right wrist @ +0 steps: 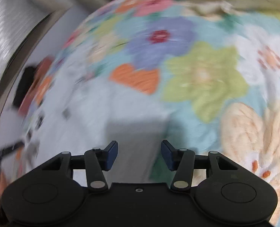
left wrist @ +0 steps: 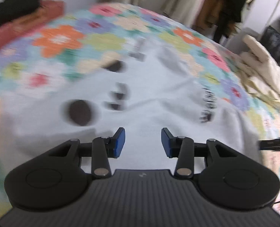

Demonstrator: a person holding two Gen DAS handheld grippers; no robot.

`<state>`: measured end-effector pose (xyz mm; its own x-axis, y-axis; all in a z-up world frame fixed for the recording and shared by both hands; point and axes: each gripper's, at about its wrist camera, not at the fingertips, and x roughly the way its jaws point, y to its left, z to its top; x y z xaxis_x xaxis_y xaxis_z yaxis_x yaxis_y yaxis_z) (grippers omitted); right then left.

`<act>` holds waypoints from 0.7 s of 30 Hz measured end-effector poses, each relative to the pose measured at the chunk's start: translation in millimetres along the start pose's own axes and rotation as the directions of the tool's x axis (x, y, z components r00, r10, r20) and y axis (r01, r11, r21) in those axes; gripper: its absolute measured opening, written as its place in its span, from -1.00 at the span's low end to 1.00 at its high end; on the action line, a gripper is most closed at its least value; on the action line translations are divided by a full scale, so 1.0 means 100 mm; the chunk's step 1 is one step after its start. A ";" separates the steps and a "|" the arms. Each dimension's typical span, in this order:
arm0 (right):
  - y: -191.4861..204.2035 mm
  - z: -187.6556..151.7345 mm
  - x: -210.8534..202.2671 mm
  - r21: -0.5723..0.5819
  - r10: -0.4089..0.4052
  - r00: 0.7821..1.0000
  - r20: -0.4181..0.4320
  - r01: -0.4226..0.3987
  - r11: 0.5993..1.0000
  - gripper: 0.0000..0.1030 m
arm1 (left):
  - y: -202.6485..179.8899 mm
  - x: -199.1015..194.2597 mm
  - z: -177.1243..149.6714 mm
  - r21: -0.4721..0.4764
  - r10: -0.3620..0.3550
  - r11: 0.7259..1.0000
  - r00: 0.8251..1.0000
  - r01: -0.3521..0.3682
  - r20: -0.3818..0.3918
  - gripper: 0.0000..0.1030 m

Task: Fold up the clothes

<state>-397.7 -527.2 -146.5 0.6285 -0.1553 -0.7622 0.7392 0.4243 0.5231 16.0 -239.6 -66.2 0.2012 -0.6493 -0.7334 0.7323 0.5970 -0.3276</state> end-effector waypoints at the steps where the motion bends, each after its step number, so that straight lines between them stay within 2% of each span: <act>1: -0.05 -0.01 0.05 0.023 0.001 1.000 0.019 -0.001 1.000 0.09 | -0.09 0.12 0.03 -0.010 -0.033 0.999 0.999 0.033 -0.018 -0.20; 3: -0.10 -0.03 0.13 0.057 0.039 0.997 0.065 -0.042 0.997 0.22 | -0.26 0.30 0.06 -0.016 -0.067 0.998 0.997 0.066 -0.039 -0.20; 5: -0.13 -0.02 0.18 0.089 0.081 0.990 0.113 -0.091 0.992 0.41 | -0.44 0.44 0.07 0.010 -0.057 0.998 0.997 0.058 -0.056 -0.20; 6: -0.14 -0.01 0.21 0.104 0.102 0.985 0.137 -0.117 0.988 0.46 | -0.52 0.50 0.06 0.023 -0.049 0.998 0.997 0.050 -0.066 -0.20; 8: -0.05 0.07 0.27 0.078 0.128 0.980 0.150 -0.140 0.987 0.43 | -0.59 0.57 0.05 0.007 -0.059 0.998 0.995 0.060 -0.086 -0.21; 9: 0.03 0.08 0.28 0.038 0.135 0.980 0.147 -0.142 0.989 0.06 | -0.60 0.59 0.05 -0.013 -0.074 0.997 0.993 0.073 -0.090 -0.20; 10: 0.12 0.09 0.29 -0.007 0.142 0.979 0.143 -0.143 0.990 -0.23 | -0.61 0.60 0.05 -0.040 -0.098 0.995 0.991 0.094 -0.089 -0.20; 11: 0.21 0.10 0.29 -0.052 0.149 0.979 0.138 -0.143 0.988 -0.63 | -0.61 0.60 0.05 -0.063 -0.121 0.991 0.989 0.116 -0.088 -0.20; 14: 0.62 0.02 0.07 -0.236 0.191 0.956 0.223 -0.137 0.962 -0.64 | -0.60 0.55 0.06 -0.099 -0.203 0.976 0.976 0.194 -0.079 -0.20; 16: 0.97 -0.10 -0.05 -0.385 0.221 0.944 0.244 -0.115 0.916 -0.64 | -0.59 0.50 0.04 -0.118 -0.273 0.957 0.960 0.265 -0.064 -0.20; 19: 1.39 -0.34 -0.05 -0.547 0.286 0.947 0.146 -0.164 0.821 -0.64 | -0.58 0.42 -0.02 -0.151 -0.362 0.925 0.929 0.348 -0.074 -0.12; 21: 1.60 -0.53 -0.01 -0.606 0.304 0.951 0.057 -0.209 0.768 -0.64 | -0.59 0.36 -0.09 -0.144 -0.378 0.920 0.922 0.364 -0.089 -0.08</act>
<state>-292.5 -411.6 -82.2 0.8360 -0.0699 -0.5443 0.2895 0.8988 0.3292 -26.1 -294.3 -78.5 -0.1491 -0.7822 -0.6049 0.6534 0.3812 -0.6540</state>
